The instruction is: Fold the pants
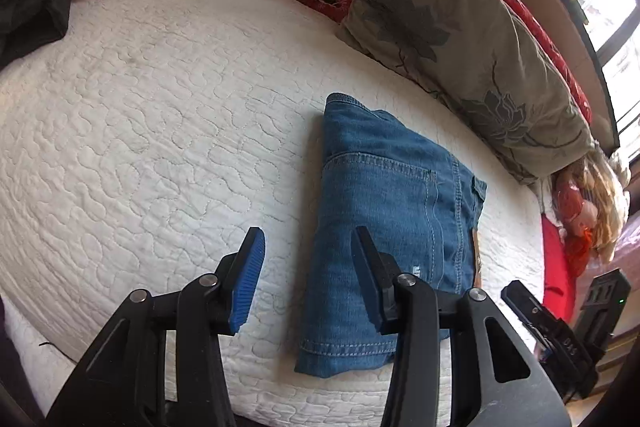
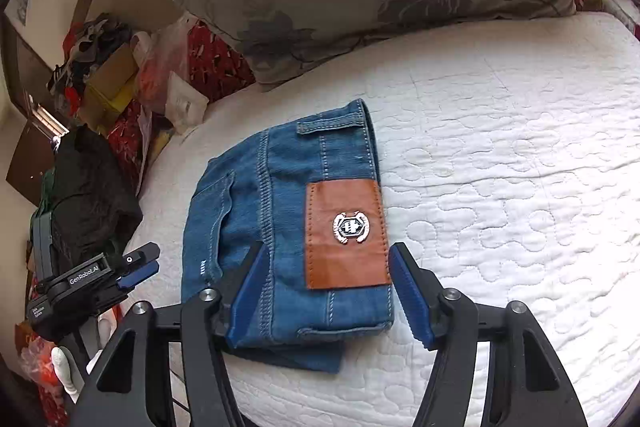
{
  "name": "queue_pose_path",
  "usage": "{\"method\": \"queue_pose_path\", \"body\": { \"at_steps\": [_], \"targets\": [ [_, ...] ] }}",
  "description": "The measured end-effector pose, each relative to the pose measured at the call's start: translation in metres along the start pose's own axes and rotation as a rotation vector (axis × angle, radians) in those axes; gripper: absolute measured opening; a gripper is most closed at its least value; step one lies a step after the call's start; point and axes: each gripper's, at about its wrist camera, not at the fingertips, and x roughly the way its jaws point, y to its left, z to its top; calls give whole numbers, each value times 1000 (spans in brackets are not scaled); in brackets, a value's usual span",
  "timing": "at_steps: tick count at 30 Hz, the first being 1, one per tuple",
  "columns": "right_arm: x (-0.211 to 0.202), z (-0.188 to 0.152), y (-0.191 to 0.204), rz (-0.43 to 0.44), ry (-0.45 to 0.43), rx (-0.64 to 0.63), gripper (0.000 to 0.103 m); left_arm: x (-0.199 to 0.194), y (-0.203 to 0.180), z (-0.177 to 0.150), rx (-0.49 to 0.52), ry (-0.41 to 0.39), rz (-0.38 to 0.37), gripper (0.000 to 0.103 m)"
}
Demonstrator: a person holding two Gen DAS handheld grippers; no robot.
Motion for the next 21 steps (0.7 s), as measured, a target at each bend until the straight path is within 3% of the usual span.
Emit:
{"method": "queue_pose_path", "body": {
  "at_steps": [2,4,11,14,21],
  "targets": [
    [-7,-16,18,-29,7,-87,87,-10,-16,-18,73,-44,125,45],
    [-12,-33,25,-69,16,-127,87,-17,-26,-35,112,-75,209,45],
    [-53,-67,25,-246,-40,-116,88,-40,-36,-73,152,-123,333,46],
    [-65,-73,32,-343,-69,-156,95,-49,-40,-82,163,-128,394,47],
    [-95,-84,48,-419,-171,-227,98,-69,-42,-99,166,-150,371,47]
  ]
}}
